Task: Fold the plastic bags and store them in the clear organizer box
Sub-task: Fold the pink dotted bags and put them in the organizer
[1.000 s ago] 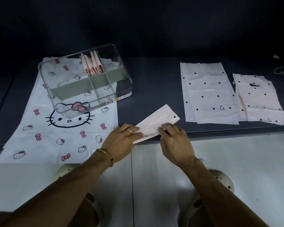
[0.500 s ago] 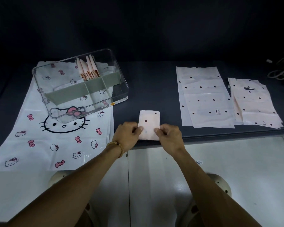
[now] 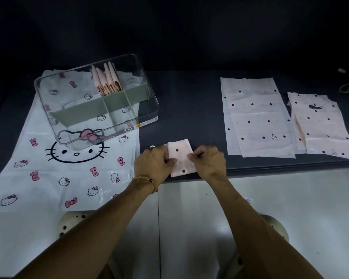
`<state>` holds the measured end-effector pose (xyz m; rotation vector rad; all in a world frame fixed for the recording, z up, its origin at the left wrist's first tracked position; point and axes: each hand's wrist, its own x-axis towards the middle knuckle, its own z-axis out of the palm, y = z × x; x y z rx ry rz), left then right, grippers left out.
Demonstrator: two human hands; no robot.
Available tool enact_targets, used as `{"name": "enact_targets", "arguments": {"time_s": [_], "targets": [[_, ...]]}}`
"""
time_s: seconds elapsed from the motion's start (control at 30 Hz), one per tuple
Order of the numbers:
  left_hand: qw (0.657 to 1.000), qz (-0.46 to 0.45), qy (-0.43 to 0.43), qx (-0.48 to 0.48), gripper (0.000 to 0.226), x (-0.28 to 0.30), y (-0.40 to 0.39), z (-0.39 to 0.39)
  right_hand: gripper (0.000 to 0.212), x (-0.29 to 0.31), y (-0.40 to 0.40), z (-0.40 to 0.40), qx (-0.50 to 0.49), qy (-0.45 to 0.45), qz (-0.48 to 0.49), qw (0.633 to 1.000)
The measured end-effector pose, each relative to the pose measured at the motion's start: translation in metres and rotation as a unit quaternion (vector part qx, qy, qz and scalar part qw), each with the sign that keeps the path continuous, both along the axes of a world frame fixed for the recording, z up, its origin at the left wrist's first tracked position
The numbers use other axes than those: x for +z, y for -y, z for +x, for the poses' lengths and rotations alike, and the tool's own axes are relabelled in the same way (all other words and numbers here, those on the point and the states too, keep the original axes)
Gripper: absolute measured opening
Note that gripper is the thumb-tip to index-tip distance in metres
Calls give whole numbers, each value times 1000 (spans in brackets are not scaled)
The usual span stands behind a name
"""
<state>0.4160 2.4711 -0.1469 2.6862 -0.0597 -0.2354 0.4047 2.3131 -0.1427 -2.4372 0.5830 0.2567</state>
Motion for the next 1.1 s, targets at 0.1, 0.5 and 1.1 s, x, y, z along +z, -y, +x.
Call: {"name": "enact_targets", "arguments": {"time_s": [0.1, 0.5, 1.1], "targets": [[997, -3, 62, -46, 45, 0, -2, 2, 15, 1, -2, 6, 12, 0, -11, 1000], [969, 75, 123, -203, 34, -4, -13, -12, 24, -4, 3, -6, 139, 200, -161, 956], [943, 79, 66, -316, 65, -27, 43, 16, 52, -33, 25, -39, 271, 132, -150, 942]]}}
